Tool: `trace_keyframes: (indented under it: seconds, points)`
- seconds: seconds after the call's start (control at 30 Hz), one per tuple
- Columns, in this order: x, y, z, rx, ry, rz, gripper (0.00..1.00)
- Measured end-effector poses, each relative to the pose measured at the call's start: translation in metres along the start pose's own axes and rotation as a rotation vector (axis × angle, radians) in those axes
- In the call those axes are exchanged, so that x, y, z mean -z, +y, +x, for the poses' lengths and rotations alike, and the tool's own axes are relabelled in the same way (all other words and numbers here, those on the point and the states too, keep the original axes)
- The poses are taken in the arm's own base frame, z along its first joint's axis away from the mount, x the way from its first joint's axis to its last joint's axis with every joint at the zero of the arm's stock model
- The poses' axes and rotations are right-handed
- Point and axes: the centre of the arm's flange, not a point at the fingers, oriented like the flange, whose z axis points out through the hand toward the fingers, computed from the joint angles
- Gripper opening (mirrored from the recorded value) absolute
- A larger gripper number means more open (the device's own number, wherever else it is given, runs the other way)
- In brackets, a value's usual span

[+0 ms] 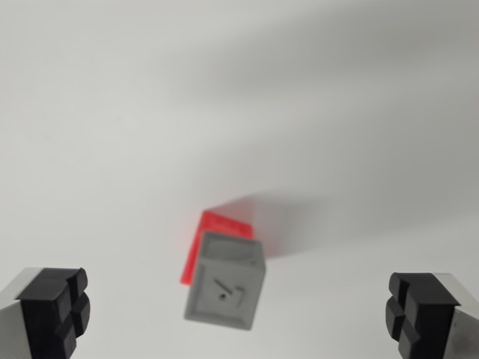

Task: Destack cube

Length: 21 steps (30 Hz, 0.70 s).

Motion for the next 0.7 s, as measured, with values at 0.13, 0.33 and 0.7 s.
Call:
trace_keyframes:
  seconds: [0.13, 0.33, 0.7]
  points:
    - [-0.007, 0.007, -0.010, -0.029, 0.000, 0.000, 1.00]
    - [-0.020, 0.020, -0.029, -0.080, 0.001, -0.002, 1.00]
    - [-0.041, 0.041, -0.059, -0.166, 0.004, -0.003, 1.00]
